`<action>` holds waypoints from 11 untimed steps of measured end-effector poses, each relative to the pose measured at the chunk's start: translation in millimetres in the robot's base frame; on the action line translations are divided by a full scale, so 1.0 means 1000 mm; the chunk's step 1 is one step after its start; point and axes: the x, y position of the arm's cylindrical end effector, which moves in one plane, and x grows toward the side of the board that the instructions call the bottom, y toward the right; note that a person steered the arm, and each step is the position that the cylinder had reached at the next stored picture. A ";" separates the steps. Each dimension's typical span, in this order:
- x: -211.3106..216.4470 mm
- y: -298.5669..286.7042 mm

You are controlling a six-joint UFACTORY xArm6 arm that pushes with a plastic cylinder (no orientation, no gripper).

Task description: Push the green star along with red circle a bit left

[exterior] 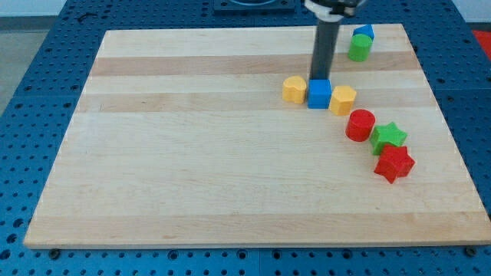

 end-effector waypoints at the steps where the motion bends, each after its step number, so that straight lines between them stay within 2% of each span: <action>1: 0.000 0.060; 2: 0.001 0.113; 3: 0.037 0.141; 4: 0.081 0.141; 5: 0.120 0.127; 6: 0.132 0.103; 11: 0.151 0.045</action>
